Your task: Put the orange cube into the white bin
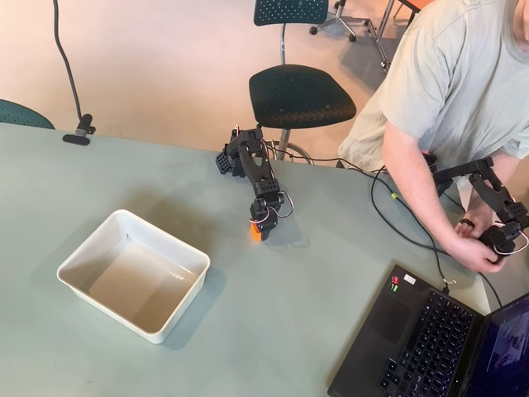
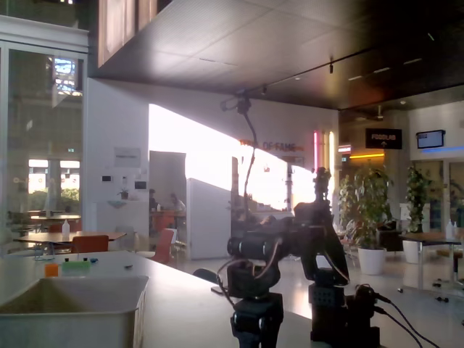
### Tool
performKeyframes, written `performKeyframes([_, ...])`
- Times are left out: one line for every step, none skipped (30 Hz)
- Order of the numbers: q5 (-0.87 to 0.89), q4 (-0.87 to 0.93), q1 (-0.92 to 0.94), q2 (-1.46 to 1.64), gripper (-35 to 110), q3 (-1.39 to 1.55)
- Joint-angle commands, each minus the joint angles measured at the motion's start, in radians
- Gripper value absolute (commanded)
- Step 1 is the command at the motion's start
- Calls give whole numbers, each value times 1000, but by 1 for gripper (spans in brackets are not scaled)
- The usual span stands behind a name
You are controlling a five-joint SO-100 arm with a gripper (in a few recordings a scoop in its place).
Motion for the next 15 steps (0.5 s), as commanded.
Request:
performKeyframes([-2, -2, 20, 32, 28, -114])
performKeyframes([-2, -2, 25, 32, 28, -153])
performKeyframes([-2, -2, 28, 32, 28, -198])
performKeyframes([-2, 0, 28, 37, 28, -245])
performKeyframes([-2, 3, 29, 41, 28, -298])
performKeyframes([-2, 3, 32, 48, 28, -351])
performKeyframes([-3, 3, 41, 58, 28, -410])
performKeyframes([-3, 2, 58, 71, 28, -469])
performKeyframes([-3, 2, 74, 78, 28, -529])
performKeyframes([-3, 5, 89, 83, 28, -588])
performKeyframes([-3, 6, 109, 83, 28, -643])
performKeyframes([-5, 9, 147, 83, 28, -718])
performKeyframes([-5, 9, 184, 83, 28, -769])
performKeyframes([-6, 8, 221, 83, 28, -815])
performKeyframes([-6, 0, 258, 83, 28, -857])
